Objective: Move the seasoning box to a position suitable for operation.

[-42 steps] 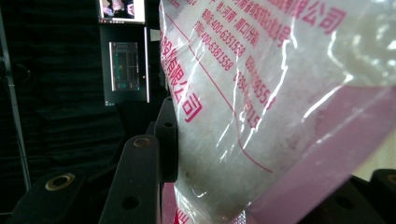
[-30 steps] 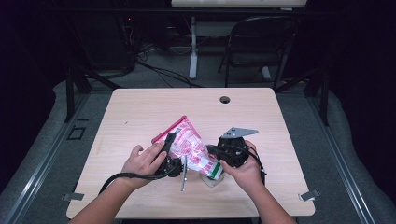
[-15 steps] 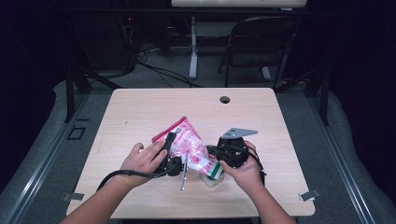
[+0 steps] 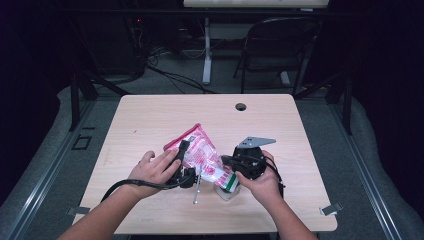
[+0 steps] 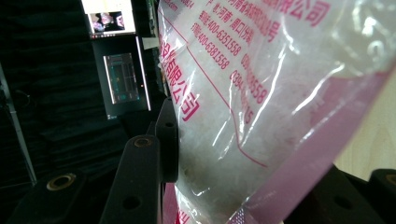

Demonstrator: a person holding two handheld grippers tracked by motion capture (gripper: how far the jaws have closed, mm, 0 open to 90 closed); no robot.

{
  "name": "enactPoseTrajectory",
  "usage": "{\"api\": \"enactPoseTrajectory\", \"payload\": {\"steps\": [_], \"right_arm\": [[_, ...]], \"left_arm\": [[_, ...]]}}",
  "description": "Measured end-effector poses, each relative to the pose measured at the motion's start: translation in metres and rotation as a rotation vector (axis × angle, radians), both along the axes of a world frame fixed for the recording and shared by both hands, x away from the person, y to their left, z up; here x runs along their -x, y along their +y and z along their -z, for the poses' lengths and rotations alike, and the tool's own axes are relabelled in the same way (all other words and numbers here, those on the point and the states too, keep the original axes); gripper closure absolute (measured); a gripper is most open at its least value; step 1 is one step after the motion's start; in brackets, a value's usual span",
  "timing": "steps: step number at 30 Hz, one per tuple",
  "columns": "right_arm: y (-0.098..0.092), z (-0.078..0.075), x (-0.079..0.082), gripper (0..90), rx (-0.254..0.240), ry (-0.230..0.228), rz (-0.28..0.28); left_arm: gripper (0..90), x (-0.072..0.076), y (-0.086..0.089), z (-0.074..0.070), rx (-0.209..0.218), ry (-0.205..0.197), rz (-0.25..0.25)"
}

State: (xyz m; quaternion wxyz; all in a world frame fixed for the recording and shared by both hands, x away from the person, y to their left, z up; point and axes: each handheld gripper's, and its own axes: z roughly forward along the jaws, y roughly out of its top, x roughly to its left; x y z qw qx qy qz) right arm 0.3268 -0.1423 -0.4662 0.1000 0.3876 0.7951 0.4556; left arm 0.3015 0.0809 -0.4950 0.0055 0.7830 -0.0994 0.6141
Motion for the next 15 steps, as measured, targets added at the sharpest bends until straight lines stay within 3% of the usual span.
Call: {"api": "enactPoseTrajectory", "payload": {"steps": [15], "right_arm": [[-0.0002,0.0013,-0.0015,90.0,-0.002,0.007,-0.005]], "left_arm": [[63.7,0.0002,-0.0007,-0.0008,-0.041,-0.031,0.009]]}}
